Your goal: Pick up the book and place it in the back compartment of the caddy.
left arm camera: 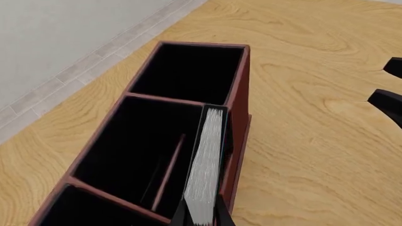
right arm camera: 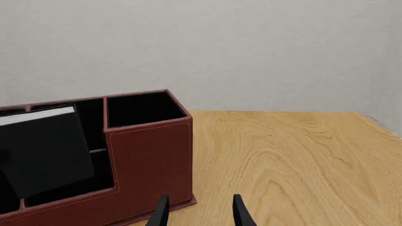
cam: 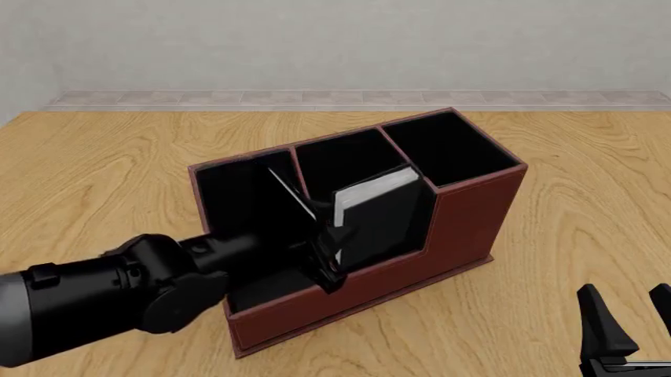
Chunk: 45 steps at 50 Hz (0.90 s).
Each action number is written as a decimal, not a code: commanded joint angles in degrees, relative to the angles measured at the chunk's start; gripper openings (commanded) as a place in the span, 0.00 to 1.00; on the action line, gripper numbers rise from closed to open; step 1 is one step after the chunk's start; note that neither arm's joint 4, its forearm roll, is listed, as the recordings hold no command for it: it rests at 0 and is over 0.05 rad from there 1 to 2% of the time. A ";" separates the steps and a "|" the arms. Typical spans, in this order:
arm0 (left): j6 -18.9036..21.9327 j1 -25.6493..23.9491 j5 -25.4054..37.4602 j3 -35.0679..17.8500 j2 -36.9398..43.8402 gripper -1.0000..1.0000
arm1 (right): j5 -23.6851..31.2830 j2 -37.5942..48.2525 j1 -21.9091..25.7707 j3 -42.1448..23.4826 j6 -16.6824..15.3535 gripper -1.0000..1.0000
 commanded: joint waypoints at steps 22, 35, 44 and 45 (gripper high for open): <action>0.43 0.81 -3.20 -1.25 3.46 0.00 | 0.00 0.00 0.00 0.00 -0.01 1.00; 0.90 1.20 -3.19 -2.81 5.57 0.00 | -0.01 0.00 0.00 0.00 -0.01 1.00; 1.29 2.06 -3.09 -3.90 7.14 0.00 | 0.00 0.00 0.01 0.00 0.00 1.00; 1.21 2.10 -3.14 -3.87 7.21 0.00 | -0.01 0.00 0.01 0.00 0.00 1.00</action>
